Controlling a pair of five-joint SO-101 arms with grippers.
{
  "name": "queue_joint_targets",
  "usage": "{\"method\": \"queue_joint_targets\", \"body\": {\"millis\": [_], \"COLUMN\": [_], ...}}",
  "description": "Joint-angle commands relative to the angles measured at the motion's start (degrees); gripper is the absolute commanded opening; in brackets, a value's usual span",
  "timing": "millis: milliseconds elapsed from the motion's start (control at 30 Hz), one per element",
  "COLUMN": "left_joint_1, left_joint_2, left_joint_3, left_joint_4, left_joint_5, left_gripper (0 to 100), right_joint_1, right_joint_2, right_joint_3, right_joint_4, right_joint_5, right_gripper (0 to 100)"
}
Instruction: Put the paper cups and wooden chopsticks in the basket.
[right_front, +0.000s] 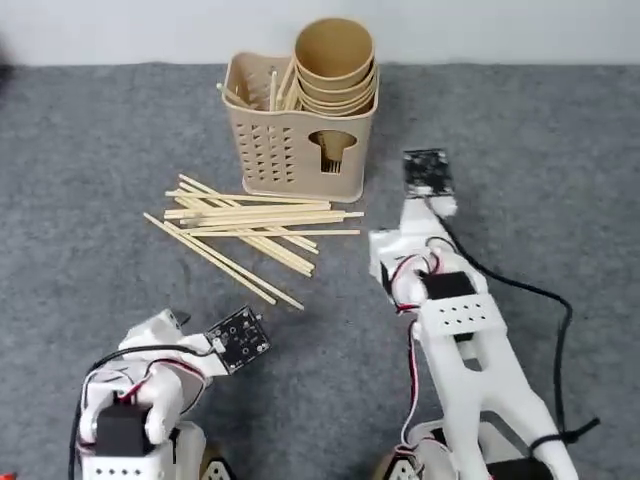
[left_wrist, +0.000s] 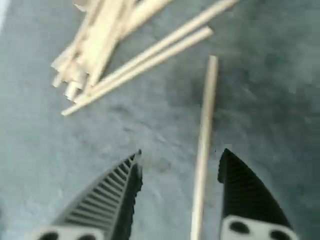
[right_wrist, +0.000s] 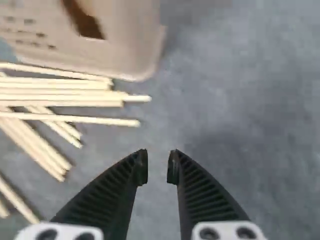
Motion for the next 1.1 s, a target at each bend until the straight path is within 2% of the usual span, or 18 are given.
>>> {"method": "queue_joint_targets", "body": {"millis": [0,133,300,533,600,733,967,1067], "left_joint_1": [0.4,4.0,4.9,4.9,4.9,4.5,4.4,4.4], "left_joint_2": [11.5,32.2,59.4,71.7,73.5,77.8,84.7,84.8], "left_joint_3": [-8.2,-21.6,-37.8,-41.1,-40.0,-37.1,-36.2,-36.2], "left_joint_4": [1.3,7.4,14.1,14.4,11.4,-4.9,-12.7,-11.2], "left_joint_5": [-0.4,-0.1,3.1,3.3,3.3,3.3,3.4,3.4], "left_gripper": [23,23,23,23,23,23,14,14], "right_joint_1": [3.3,5.0,4.9,4.7,4.7,4.8,5.1,5.1], "right_joint_2": [-2.6,-2.6,-2.6,-2.6,-2.6,-2.6,-2.6,-2.6], "right_joint_3": [1.2,3.3,4.2,4.6,4.8,5.5,5.5,5.5], "right_joint_4": [-1.4,-1.4,-1.4,-1.5,-1.5,-1.5,-1.5,-1.5], "right_joint_5": [-2.4,-4.2,-8.0,-11.7,-12.4,-13.3,-13.3,-13.3], "right_gripper": [8.7,8.7,8.7,8.7,8.7,8.7,8.7,8.7]}}
